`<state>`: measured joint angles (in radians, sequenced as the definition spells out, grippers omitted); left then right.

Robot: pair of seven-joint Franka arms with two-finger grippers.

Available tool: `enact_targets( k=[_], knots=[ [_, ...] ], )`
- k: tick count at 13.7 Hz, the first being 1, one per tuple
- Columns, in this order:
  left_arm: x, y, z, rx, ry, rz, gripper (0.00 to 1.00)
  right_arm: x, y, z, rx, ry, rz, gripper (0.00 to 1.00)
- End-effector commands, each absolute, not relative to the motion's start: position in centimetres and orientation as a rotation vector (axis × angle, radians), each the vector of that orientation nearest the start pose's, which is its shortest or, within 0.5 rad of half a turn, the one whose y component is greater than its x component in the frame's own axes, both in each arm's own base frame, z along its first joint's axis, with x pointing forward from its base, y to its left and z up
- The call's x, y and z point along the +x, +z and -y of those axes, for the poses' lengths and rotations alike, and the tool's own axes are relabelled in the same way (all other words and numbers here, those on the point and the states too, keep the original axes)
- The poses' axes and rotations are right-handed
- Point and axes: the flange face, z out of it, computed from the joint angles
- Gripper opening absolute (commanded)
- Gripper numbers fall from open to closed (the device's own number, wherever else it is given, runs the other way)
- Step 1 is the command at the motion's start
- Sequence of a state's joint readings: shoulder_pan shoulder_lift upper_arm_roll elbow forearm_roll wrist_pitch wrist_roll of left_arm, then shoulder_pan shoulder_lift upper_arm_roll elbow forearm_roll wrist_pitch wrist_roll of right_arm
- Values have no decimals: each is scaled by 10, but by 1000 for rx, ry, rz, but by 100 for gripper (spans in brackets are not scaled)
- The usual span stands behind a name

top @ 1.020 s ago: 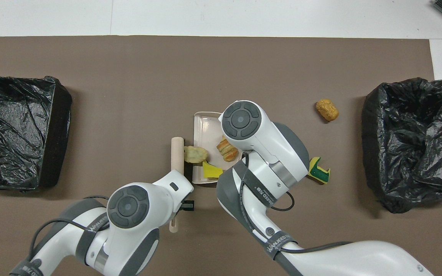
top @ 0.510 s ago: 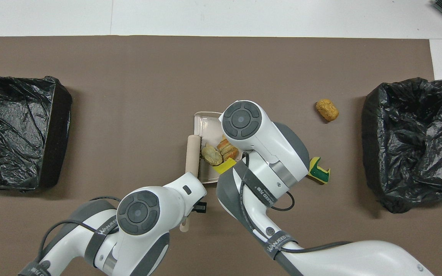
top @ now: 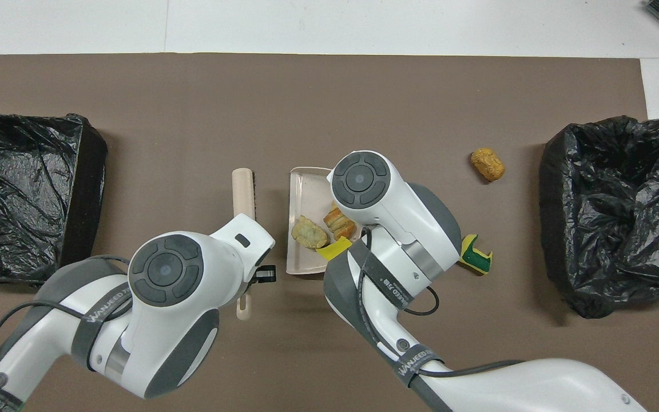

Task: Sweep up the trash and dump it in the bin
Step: 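Carry the loaded dustpan with the right gripper toward the nearer bin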

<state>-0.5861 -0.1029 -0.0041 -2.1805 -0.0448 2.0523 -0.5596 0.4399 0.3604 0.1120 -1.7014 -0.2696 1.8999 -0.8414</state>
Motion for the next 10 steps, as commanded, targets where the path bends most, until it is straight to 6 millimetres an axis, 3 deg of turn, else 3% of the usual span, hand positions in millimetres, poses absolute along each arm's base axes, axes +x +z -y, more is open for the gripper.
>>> enact_targets(
  k=[1, 4, 5, 7, 8, 9, 10],
  knots=[
    [410, 450, 281, -3082, 159, 16, 0, 555, 372, -303, -2453, 297, 2226, 0],
    [385, 452, 288, -3040, 204, 100, 0, 561, 376, -298, -2456, 245, 2215, 0],
    [369, 450, 296, -3044, 190, 81, 0, 562, 380, -299, -2453, 211, 2195, 0],
    [343, 442, 307, -3054, 171, 106, 0, 569, 398, -290, -2407, 146, 2179, 0],
    [328, 432, 327, -3057, 154, 127, 0, 573, 412, -278, -2392, 109, 2172, 0],
    [319, 417, 341, -3067, 132, 149, 0, 577, 424, -265, -2374, 77, 2168, 0],
    [316, 412, 342, -3084, 110, 171, 0, 579, 436, -253, -2356, 54, 2167, 0]
  ],
)
